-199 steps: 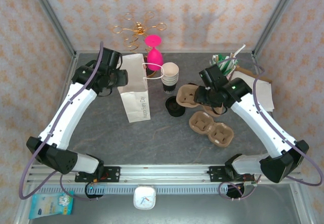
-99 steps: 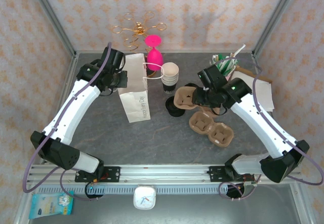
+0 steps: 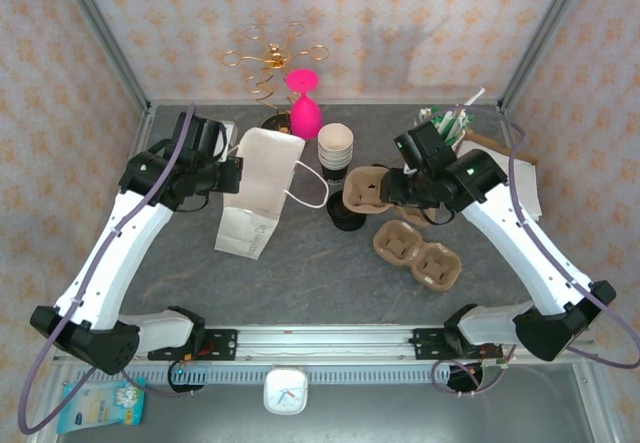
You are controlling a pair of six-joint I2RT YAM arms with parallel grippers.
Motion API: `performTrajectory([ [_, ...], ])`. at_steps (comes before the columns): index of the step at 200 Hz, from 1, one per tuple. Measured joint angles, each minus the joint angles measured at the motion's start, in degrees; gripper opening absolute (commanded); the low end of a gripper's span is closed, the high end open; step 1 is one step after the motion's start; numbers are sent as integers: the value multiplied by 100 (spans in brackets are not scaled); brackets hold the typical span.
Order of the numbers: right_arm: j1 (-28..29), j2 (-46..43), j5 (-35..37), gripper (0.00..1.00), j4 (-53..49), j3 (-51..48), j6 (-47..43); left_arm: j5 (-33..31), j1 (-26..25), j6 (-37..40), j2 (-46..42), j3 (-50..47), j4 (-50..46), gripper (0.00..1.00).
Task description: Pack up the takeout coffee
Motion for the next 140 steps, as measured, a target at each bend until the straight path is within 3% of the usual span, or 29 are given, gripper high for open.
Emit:
performTrajectory([
  [78, 0, 232, -391, 40, -184, 1064, -179, 608, -669, -306, -380, -131, -9, 0],
  [140, 22, 553, -671, 40, -245, 1816, -313, 782, -713, -214, -385, -315, 20, 0],
])
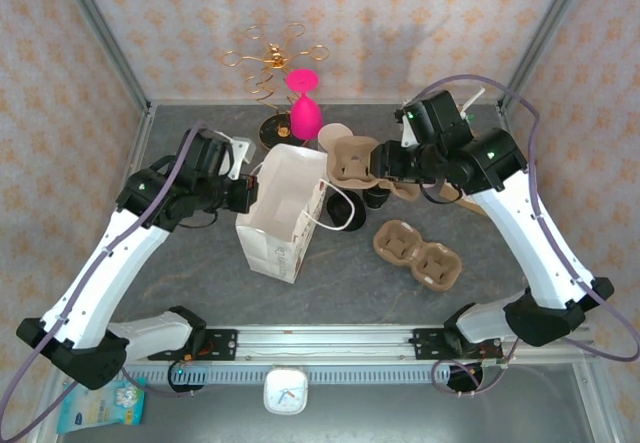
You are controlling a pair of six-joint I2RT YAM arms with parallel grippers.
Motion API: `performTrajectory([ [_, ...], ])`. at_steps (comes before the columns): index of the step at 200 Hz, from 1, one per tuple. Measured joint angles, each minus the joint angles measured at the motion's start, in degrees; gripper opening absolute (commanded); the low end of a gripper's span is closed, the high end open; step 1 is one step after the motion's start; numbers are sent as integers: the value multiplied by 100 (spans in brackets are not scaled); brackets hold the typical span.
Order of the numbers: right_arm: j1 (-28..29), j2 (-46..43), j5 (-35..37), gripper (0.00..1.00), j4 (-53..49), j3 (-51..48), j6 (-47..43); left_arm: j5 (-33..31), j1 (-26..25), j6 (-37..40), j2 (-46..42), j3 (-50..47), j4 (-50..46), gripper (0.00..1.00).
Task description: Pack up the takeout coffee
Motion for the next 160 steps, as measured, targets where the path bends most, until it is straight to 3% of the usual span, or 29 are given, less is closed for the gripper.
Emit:
performTrajectory([
  [44, 31, 162, -160, 40, -17, 162, -66, 17, 0, 472, 413, -61, 127, 0],
  [90, 155, 479, -304, 40, -13, 450, -133, -208, 94, 616, 640, 79, 125, 40],
  [123, 214, 562, -361, 40, -13, 645, -151, -678, 166, 334, 629, 673, -28, 54],
  [160, 363, 695, -474, 40, -4, 1021, -155, -968, 160, -516, 120, 957, -238, 59],
])
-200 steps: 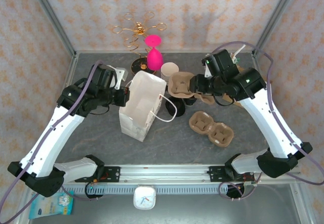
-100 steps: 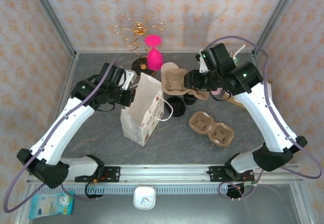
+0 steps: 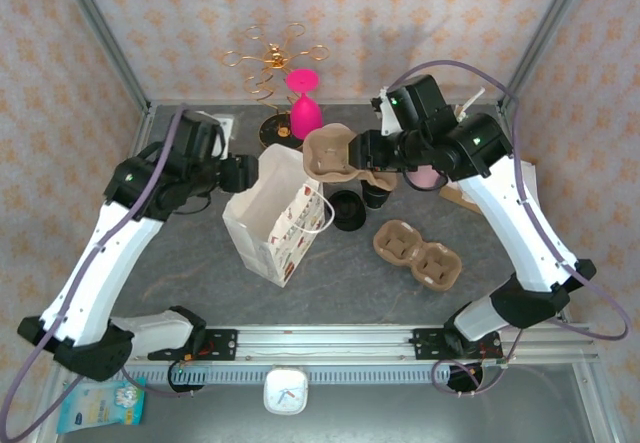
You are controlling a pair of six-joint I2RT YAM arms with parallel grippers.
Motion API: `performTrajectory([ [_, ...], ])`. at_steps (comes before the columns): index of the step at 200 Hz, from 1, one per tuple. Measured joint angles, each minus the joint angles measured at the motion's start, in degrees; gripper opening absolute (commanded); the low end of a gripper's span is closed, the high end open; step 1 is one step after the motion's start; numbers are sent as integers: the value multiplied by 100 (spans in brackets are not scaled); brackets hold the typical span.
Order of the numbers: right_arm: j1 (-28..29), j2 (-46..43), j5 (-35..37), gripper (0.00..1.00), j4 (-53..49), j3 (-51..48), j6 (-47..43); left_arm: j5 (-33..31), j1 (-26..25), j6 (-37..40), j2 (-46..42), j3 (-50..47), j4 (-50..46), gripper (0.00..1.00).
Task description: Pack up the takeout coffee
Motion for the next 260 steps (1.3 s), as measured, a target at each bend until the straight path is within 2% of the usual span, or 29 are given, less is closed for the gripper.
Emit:
performTrajectory([
  [26, 227, 284, -37, 40, 22, 428, -61, -358, 2, -909, -555, -9, -374, 68],
  [74, 603, 815, -177, 40, 208, 944, -127, -472, 0, -2682, -1716, -748, -579, 71],
  [109, 817, 1097, -289, 40, 361, 1161, -149, -46, 0, -3845, -2688, -2184, 17, 70],
  [129, 885, 1191, -332, 40, 426, 1246, -149, 184, 0, -4288, -2844, -2765, 387, 70],
  [202, 1047, 1478, -498, 40, 710, 1261, -188, 564, -9, -4929, -2914, -3254, 1788, 68],
  [260, 1088, 1563, -612, 40, 793, 1287, -186, 621, -11, -4863, -2763, -3467, 1897, 61],
])
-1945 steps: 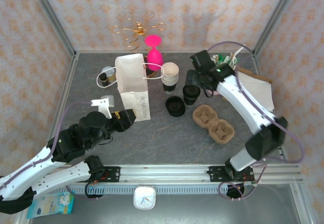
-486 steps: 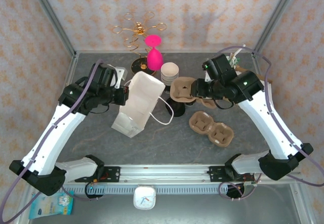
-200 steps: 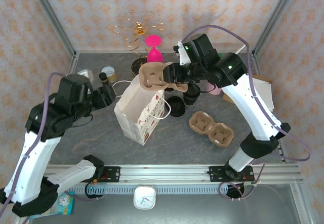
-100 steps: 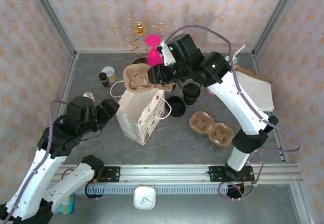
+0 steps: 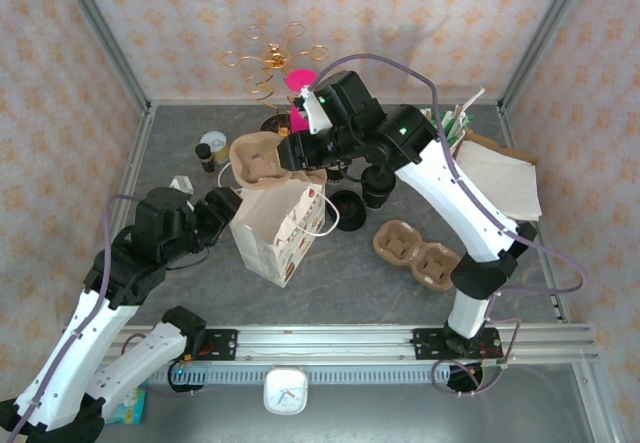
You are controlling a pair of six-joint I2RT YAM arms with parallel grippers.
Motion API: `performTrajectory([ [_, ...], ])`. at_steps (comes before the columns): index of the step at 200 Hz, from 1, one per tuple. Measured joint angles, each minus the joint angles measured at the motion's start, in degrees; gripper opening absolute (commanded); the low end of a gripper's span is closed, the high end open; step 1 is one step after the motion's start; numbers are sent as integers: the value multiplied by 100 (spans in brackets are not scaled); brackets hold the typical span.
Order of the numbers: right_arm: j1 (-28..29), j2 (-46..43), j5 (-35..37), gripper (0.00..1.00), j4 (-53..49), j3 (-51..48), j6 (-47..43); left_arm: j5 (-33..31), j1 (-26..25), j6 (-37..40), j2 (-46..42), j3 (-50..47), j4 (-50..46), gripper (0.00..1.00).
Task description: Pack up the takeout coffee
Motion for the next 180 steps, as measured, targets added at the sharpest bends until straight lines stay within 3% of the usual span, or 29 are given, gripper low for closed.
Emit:
performTrajectory([
  [149, 243, 387, 175, 40, -7, 50, -68, -540, -42, 1137, 597, 24, -407, 28],
  [180, 282, 358, 363, 40, -98, -81, -37, -555, 7, 1572, 841, 227, -461, 27],
])
